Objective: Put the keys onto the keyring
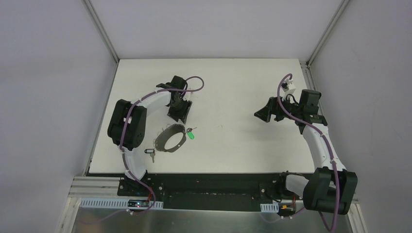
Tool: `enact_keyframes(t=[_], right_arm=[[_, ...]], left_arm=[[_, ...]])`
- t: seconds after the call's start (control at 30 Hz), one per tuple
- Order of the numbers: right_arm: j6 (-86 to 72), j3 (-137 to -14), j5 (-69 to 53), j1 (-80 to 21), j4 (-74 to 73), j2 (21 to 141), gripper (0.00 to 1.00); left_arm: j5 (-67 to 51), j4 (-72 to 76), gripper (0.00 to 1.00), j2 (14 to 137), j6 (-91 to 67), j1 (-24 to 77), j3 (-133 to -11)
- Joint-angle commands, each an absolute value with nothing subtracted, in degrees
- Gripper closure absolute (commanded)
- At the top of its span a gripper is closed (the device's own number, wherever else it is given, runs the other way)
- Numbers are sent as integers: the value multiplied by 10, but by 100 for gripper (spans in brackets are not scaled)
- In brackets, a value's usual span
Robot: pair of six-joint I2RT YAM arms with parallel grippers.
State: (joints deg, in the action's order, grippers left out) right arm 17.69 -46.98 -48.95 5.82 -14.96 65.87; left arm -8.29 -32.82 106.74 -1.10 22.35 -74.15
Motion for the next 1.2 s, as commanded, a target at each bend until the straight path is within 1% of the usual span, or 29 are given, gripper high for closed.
enact_keyframes(t=[0.0,0.3,0.6,0.87,1.0,1.17], right_arm=[[188,-470,-511,63,-128,659,2],[187,-469,-511,64,-127,660,2],[186,-468,-514,66,-127,658,2],[185,-467,-517,67,-126,658,2],[186,-467,-516,67,-125,660,2],[186,-466,-516,67,-125,660,2]], left_arm=[[-138,-361,54,1073,-25,221,-763],[-169,-367,59,1083,-14,221,-765],[-168,-383,70,1097,-8,220,-783],[-163,-392,74,1096,-5,220,-786],[-173,-389,77,1089,12,220,-779],[-178,-385,83,1082,14,218,-773]])
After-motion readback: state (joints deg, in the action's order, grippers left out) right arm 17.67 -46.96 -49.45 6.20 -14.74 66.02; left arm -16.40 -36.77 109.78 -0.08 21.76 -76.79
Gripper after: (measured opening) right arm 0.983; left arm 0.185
